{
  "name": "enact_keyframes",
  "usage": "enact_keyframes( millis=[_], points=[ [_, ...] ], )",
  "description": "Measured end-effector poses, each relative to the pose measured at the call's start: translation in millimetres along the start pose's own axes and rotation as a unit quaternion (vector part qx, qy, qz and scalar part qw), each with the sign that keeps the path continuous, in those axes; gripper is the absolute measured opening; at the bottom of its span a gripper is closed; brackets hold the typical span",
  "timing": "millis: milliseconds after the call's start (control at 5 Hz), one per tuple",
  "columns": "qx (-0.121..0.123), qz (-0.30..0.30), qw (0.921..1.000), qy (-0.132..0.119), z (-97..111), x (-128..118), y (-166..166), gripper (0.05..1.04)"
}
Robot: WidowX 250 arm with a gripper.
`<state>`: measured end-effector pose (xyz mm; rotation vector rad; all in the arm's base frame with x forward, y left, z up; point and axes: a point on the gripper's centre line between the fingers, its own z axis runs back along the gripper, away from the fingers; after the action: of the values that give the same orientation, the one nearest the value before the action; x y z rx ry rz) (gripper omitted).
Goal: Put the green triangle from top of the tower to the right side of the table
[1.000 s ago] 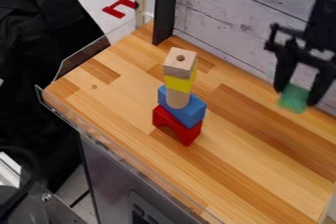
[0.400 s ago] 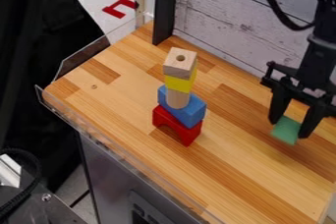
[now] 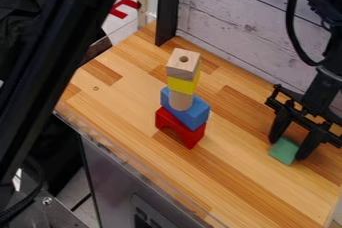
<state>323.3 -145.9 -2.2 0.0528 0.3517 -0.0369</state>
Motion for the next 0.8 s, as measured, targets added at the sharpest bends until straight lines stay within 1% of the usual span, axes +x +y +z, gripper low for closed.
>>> enact_keyframes(
  millis=[200, 400, 600, 800],
  points=[
    [0.003, 0.031, 0.9995, 0.002, -0.3, 1.6, -0.4, 0.588],
    [0.015, 0.078, 0.9968, 0.014, -3.1, -2.0, 3.7, 0.885],
    [0.002, 0.099, 0.9948, -0.022, 22.6, -13.4, 12.0, 1.005],
    [-0.009, 0.093, 0.9922, -0.083, 72.8, -30.8, 20.7, 1.000]
  ],
)
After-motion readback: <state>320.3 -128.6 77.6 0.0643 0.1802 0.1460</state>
